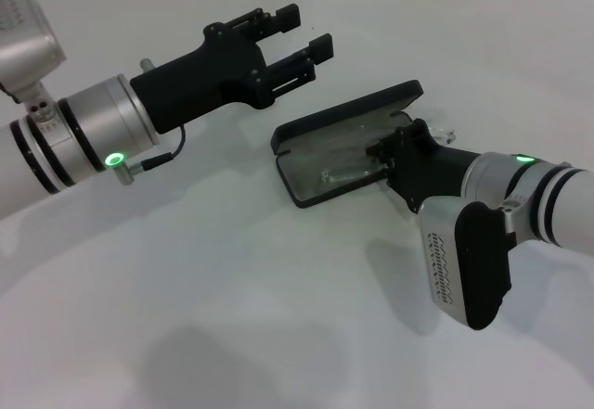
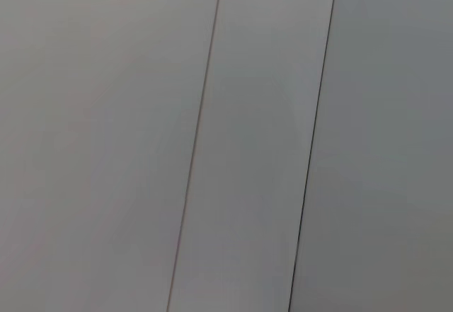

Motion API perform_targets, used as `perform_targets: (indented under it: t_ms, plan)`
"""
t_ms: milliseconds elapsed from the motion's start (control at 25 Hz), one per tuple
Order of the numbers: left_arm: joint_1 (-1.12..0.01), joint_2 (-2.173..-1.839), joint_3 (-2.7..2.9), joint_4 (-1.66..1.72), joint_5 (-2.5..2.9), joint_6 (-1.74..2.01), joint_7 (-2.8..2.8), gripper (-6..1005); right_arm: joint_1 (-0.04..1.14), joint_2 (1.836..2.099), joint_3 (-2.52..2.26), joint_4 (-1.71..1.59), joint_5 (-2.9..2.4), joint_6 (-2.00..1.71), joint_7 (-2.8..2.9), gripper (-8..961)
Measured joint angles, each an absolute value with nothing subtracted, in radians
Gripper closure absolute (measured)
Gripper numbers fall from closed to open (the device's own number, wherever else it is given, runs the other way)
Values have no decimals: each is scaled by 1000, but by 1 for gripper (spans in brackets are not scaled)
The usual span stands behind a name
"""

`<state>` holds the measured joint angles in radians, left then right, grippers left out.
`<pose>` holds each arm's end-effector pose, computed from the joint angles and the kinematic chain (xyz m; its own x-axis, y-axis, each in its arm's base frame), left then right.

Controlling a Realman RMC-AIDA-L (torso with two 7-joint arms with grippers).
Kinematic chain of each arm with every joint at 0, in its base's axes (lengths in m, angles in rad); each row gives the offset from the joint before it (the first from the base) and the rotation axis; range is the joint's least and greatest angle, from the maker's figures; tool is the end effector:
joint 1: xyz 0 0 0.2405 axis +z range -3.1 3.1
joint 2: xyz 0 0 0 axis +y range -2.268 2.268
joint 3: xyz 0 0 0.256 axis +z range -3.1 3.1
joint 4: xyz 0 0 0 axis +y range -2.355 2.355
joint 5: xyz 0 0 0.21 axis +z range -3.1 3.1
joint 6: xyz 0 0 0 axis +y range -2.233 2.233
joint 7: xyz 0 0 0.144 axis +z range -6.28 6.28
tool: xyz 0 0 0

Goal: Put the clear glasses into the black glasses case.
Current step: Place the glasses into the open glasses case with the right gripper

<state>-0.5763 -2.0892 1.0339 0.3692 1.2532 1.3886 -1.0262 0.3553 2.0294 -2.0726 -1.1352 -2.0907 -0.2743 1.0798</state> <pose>-0.2173 0.3529 -0.0318 0.6080 0.1125 0.7859 0.4677 -0.8507 -0.2400 0.1916 0.3416 -0.1051 0.6768 0.5733 0.4618 0.7360 -0.5151 -0.4393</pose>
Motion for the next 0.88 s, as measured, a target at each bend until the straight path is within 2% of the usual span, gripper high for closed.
perform_targets:
  t_ms: [440, 880]
  plan:
    - [-576, -2089, 1036, 370, 1253, 1385, -1026, 322, 354, 2029, -2167, -1124, -2057, -153, 1091, 777]
    - [-555, -2085, 1035, 369, 1253, 1387, -1029, 321, 222, 2019, -1987, -1301, -1931, -472, 1094, 333]
